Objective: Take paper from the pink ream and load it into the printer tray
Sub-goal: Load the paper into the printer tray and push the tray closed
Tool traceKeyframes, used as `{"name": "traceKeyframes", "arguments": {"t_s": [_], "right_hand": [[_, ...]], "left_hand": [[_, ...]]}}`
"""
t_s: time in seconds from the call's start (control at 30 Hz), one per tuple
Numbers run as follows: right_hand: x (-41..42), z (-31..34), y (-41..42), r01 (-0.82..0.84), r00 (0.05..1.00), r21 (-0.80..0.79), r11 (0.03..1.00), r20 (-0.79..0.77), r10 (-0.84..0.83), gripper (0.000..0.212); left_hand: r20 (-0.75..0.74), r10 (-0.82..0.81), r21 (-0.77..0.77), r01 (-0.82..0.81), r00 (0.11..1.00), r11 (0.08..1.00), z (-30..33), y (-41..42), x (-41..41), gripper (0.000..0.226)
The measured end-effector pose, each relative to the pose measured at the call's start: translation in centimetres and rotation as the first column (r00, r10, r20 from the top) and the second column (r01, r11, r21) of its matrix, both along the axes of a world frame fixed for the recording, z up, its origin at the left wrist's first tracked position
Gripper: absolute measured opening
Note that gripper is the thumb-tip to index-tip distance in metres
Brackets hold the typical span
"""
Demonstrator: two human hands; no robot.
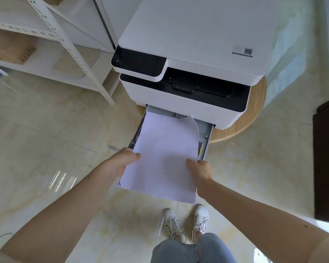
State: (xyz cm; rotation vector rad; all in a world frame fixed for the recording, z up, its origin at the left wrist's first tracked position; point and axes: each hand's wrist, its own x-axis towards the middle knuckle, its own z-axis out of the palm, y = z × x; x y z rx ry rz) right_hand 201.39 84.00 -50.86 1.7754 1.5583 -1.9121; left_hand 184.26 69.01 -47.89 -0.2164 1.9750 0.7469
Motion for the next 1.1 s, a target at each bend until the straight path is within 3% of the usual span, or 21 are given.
{"name": "traceKeyframes", "arguments": {"t_s": [0.03, 0.17, 0.5, 0.63, 0.83, 0.97, 1.1], "right_hand": [[0.1, 0.1, 0.2, 0.025, 1.0, -0.016, 1.0, 0.009, -0.025, 0.013], [0.5, -1.3, 0.8, 0.08, 0.994, -0.054, 0.995, 0.076, -0.076, 0.03], [-2.5, -1.6, 2.8, 0.158, 0.985, 0.01, 0.987, 0.07, -0.158, 0.014], [-3.9, -1.6, 4.3, 0.194, 0.98, 0.045, 0.98, 0.041, -0.196, 0.018], [-3.7, -1.3, 5.7, 0.189, 0.982, -0.045, 0.981, 0.022, -0.188, 0.013], [-1.9, -0.8, 5.6, 0.118, 0.992, -0.136, 0.984, 0.055, -0.111, 0.003], [-1.4, -1.1, 5.5, 0.072, 0.992, -0.108, 0.992, 0.109, -0.06, 0.007]], "left_hand": [[0.004, -0.008, 0.0, 0.008, 1.0, 1.0, -0.1, 0.4, -0.4, 0.037], [0.063, -0.03, 0.001, 0.03, 0.998, 1.0, -0.6, 1.4, -1.5, 0.031], [0.036, 0.062, 0.085, -0.065, 0.997, 0.994, -0.7, 1.9, -3.4, 0.029], [-0.044, 0.143, 0.024, -0.142, 0.989, 0.99, -0.6, 1.9, -3.7, 0.015], [-0.142, 0.264, 0.09, -0.253, 0.954, 0.963, -1.6, 3.6, -3.6, 0.028], [-0.237, 0.275, 0.073, -0.266, 0.932, 0.961, -3.0, 4.1, -3.7, 0.032], [-0.389, 0.225, 0.031, -0.232, 0.893, 0.972, -3.4, 4.6, -3.2, 0.026]]}}
